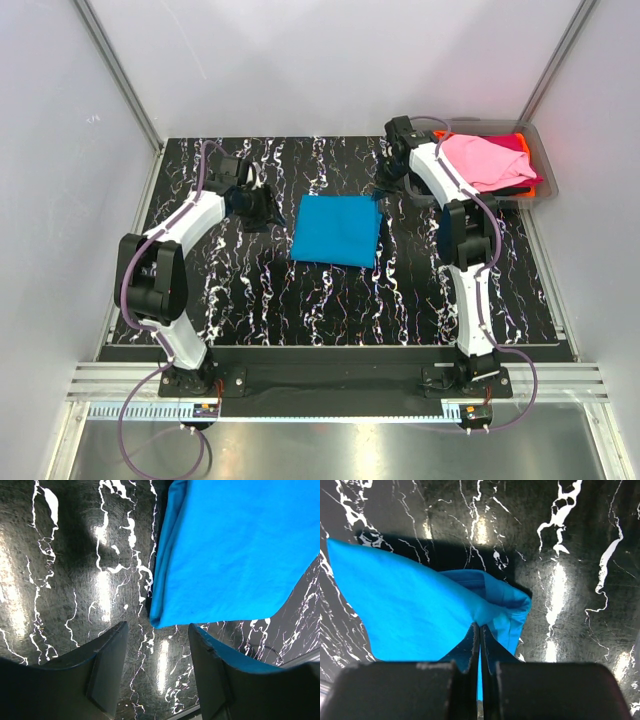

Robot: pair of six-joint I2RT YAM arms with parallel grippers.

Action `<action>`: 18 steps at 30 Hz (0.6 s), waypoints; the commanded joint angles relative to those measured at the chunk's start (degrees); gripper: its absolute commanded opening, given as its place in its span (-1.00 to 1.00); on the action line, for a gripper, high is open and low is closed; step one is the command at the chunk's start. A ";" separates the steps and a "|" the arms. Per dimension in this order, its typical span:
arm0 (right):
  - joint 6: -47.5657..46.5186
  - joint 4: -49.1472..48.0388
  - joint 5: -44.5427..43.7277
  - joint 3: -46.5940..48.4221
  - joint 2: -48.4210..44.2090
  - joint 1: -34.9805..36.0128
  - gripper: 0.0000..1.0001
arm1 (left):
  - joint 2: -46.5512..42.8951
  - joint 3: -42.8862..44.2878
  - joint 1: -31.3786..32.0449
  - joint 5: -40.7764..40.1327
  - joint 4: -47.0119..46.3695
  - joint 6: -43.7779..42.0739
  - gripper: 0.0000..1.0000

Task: Fold and stack the t-shirts
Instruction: Fold the tshirt, then neatly place the folded tshirt to the corner

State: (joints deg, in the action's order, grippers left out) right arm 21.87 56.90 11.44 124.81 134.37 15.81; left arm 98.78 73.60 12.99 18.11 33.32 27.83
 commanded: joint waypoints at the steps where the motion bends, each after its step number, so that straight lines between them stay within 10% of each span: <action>1: -1.03 0.93 -2.39 -0.98 -2.01 0.18 -1.00 | 0.44 1.54 -0.16 2.36 -1.07 -1.11 0.15; 10: -4.73 4.17 -3.97 0.70 -3.31 0.10 0.08 | 11.06 14.54 -0.07 0.97 -4.83 -6.65 0.38; 18: -3.76 4.71 -0.90 -11.95 -20.09 0.53 0.22 | 22.49 21.31 1.24 5.61 -14.51 -6.21 0.40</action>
State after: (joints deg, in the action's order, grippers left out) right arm 18.37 60.75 8.73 115.87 125.75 15.81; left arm 117.30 90.72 13.34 20.10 24.45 22.85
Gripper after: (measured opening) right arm 0.602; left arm 0.700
